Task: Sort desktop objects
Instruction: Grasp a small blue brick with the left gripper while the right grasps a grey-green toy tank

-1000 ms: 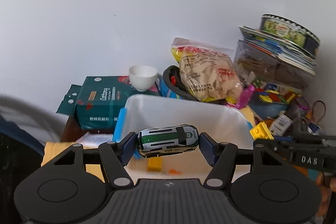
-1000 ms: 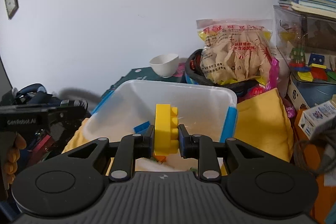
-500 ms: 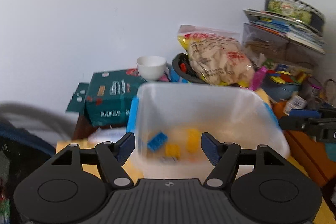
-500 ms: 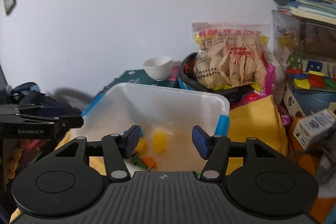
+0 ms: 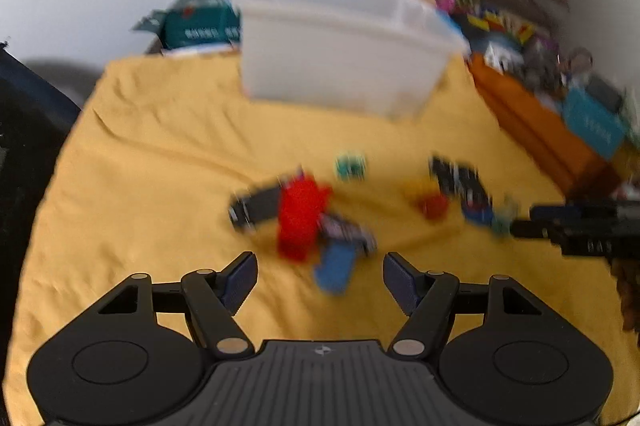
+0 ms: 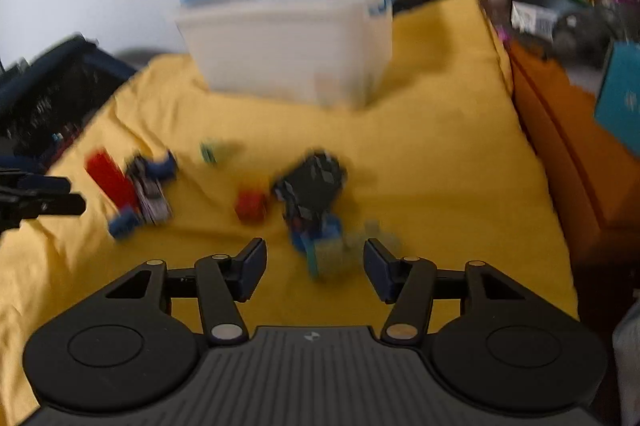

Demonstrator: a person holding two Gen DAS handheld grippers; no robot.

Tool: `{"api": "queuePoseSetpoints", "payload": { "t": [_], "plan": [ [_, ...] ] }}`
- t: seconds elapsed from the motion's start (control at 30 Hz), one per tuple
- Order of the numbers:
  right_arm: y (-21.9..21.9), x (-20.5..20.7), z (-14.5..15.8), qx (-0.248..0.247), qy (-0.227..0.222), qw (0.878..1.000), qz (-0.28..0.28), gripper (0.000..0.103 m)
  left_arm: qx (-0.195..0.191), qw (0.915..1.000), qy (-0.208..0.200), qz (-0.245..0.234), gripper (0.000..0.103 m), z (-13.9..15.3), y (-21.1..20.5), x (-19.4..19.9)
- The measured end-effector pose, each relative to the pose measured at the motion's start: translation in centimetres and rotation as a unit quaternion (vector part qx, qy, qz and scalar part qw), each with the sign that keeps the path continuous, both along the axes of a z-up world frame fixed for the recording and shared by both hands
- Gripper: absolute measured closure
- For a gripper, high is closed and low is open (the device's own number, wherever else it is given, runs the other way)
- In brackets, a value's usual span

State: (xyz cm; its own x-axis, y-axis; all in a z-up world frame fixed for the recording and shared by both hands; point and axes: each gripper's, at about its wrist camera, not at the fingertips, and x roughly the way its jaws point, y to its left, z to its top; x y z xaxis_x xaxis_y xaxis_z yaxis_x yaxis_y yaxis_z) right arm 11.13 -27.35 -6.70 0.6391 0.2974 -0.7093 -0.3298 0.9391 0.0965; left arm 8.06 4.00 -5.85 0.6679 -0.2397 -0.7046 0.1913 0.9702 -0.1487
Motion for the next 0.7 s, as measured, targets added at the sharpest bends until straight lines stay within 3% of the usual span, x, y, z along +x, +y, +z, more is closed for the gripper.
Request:
{"api": "queuePoseSetpoints", "payload": {
  "t": [0.1, 0.23, 0.3, 0.33, 0.37, 0.43, 0.7],
  "plan": [
    [0.1, 0.8, -0.7, -0.026, -0.011, 0.999, -0.018, 0.043, 0.016, 0.9998, 0.01, -0.003, 0.032, -1.7, -0.9, 0.5],
    [0.3, 1.9, -1.1, -0.031, -0.021, 0.999, -0.008, 0.024, -0.006, 0.9997, 0.023, -0.001, 0.038, -3.0, -1.5, 1.9],
    [0.5, 2.7, -1.4, -0.039, -0.019, 0.999, -0.004, 0.026, -0.004, 0.9997, 0.023, -0.001, 0.042, -3.4, -1.7, 2.4],
    [0.5, 2.7, -1.5, -0.033, -0.015, 0.999, 0.003, 0.035, 0.0, 0.9998, 0.019, -0.003, 0.048, -3.4, -1.9, 2.5],
    [0.6, 2.9, -1.6, -0.03, -0.009, 1.0, 0.005, 0.035, 0.003, 0.9998, 0.017, -0.005, 0.051, -3.4, -2.0, 2.7],
    [0.6, 2.6, -1.3, -0.023, -0.011, 1.0, 0.005, 0.036, 0.004, 0.9999, 0.014, -0.006, 0.073, -3.3, -1.9, 2.7],
    [0.5, -0.3, 1.4, 0.032, -0.026, 0.999, -0.004, 0.036, -0.011, 0.9995, -0.014, -0.028, 0.077, -0.4, -0.9, 1.1]
  ]
}}
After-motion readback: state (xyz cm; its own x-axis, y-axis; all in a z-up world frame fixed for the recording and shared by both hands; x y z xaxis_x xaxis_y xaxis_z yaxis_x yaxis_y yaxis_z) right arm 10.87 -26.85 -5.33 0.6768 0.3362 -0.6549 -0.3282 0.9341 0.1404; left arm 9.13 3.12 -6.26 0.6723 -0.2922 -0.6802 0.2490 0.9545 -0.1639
